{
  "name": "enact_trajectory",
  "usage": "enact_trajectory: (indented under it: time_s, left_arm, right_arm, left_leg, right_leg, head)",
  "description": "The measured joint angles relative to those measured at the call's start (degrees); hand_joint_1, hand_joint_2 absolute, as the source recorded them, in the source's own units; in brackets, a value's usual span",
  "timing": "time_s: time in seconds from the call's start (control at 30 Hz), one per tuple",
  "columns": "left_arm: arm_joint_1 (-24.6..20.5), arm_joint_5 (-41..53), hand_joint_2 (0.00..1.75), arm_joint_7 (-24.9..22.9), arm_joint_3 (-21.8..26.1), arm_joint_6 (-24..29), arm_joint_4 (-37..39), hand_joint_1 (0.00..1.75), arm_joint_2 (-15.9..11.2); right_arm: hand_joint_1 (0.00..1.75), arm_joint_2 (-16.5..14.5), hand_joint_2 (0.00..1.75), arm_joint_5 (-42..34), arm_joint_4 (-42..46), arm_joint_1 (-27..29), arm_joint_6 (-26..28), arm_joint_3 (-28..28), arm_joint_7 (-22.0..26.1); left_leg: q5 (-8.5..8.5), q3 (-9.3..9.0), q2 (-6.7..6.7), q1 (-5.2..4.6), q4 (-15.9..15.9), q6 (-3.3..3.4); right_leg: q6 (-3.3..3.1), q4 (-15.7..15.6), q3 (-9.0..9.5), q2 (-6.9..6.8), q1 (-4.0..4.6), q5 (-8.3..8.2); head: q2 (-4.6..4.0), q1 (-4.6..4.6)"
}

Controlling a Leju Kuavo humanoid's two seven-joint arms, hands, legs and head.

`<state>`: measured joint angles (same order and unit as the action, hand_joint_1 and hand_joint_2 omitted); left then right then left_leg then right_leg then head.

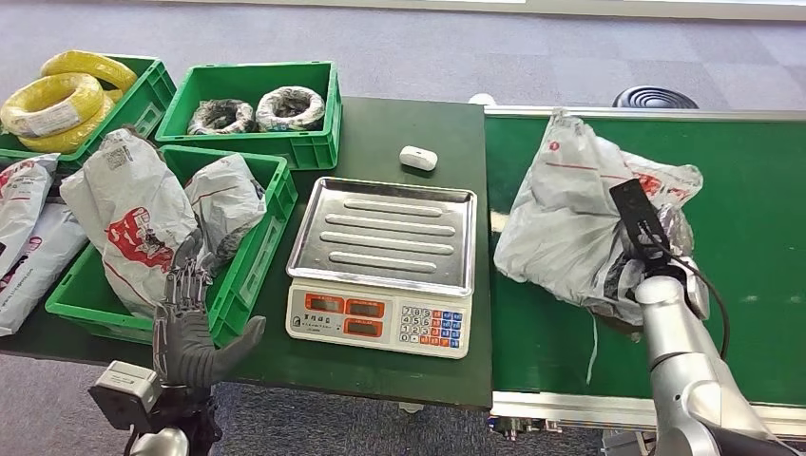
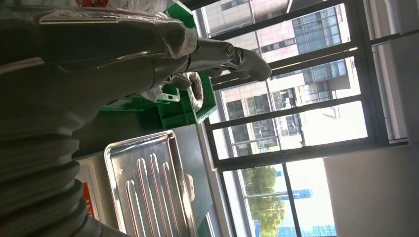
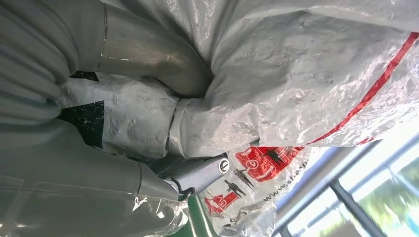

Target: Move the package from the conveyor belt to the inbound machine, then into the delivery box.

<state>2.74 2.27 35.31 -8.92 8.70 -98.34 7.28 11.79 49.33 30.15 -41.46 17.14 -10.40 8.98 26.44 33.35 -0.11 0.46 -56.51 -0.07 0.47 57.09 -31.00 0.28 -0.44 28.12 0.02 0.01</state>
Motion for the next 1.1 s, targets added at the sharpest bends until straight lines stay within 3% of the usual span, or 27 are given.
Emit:
enact_trajectory:
  time_s: [0.17, 0.3, 0.4, 0.6, 0.73, 0.93, 1.0, 1.07, 1.1]
  left_arm:
    - [0.02, -1.04, 1.75, 1.06, -0.03, 1.63, -0.01, 0.00, -0.32]
    - [-0.36, -1.65, 1.75, 1.42, -0.25, 2.36, -0.01, 0.00, -0.44]
    - [-1.13, -2.33, 1.75, 1.73, -0.33, 2.37, 0.03, 0.00, -0.54]
    - [-2.62, -3.19, 1.75, 1.97, -0.25, 1.22, 0.58, 0.00, -0.62]
    - [-3.84, -3.43, 1.75, 1.90, -0.20, 0.42, 1.19, 0.00, -0.65]
    - [-5.96, -3.45, 1.75, 1.11, -0.20, -0.44, 1.86, 0.00, -0.68]
    - [-6.48, -3.27, 1.75, 0.49, -0.18, -0.70, 1.86, 0.00, -0.60]
    - [-6.77, -2.92, 1.75, -0.04, -0.11, -0.88, 1.81, 0.00, -0.42]
    - [-6.85, -2.77, 1.75, -0.22, -0.04, -0.93, 1.78, 0.00, -0.31]
  right_arm:
    - [1.75, 0.87, 1.75, -6.05, 6.69, -2.69, 9.46, -1.45, 5.07]
    - [1.75, -0.63, 1.75, -7.12, 13.57, -3.00, 11.40, 0.24, 8.89]
    - [1.75, -3.13, 1.75, -7.19, 17.02, -3.08, 6.26, 3.97, 9.19]
    - [1.75, -8.79, 1.75, -11.03, 15.07, -4.28, -11.49, 12.43, 9.75]
    - [1.74, -11.87, 1.75, -10.78, 10.43, -5.69, -15.99, 17.14, 10.30]
    - [1.54, -14.91, 1.75, -8.83, 4.80, -6.26, -20.03, 22.72, 11.18]
    - [1.06, -15.62, 1.75, -8.12, 3.47, -6.26, -20.47, 24.32, 11.74]
    - [0.31, -16.16, 1.75, -7.45, 2.40, -6.26, -20.56, 25.75, 12.25]
    - [0.15, -16.38, 1.75, -7.17, 1.95, -6.26, -20.57, 26.38, 12.42]
  left_leg:
    - [0.00, 0.04, -0.10, -0.01, 0.00, 0.00]
    - [0.00, 0.03, 0.03, 0.02, 0.01, 0.00]
    - [-0.01, -0.02, 0.15, 0.07, 0.03, -0.01]
    - [-0.08, -0.02, 0.11, 0.09, 0.03, -0.10]
    - [-0.08, 0.01, 0.10, 0.09, 0.03, -0.10]
    - [-0.08, 0.03, 0.09, 0.08, 0.02, -0.10]
    - [-0.08, 0.03, 0.09, 0.08, 0.02, -0.10]
    - [-0.08, 0.03, 0.09, 0.08, 0.02, -0.10]
    - [-0.08, 0.03, 0.09, 0.08, 0.02, -0.10]
  right_leg:
    - [0.01, 0.01, -0.03, 0.00, 0.00, -0.01]
    - [0.00, 0.03, -0.06, 0.06, 0.03, -0.01]
    - [-0.01, 0.05, -0.06, 0.16, 0.08, -0.01]
    - [-0.02, 0.10, -0.07, 0.13, 0.09, -0.01]
    - [-0.01, 0.10, -0.07, 0.11, 0.08, -0.01]
    - [-0.01, 0.09, -0.10, 0.11, 0.07, -0.01]
    - [-0.01, 0.09, -0.11, 0.11, 0.07, -0.01]
    - [-0.01, 0.09, -0.12, 0.11, 0.07, -0.01]
    - [-0.01, 0.10, -0.12, 0.11, 0.07, -0.01]
  head:
    - [0.00, 0.02]
    - [0.00, 0.01]
    - [-0.01, 0.00]
    - [0.00, 0.01]
    - [-0.01, 0.01]
    - [-0.01, 0.02]
    - [-0.01, 0.02]
    - [0.00, 0.01]
    - [0.00, 0.02]
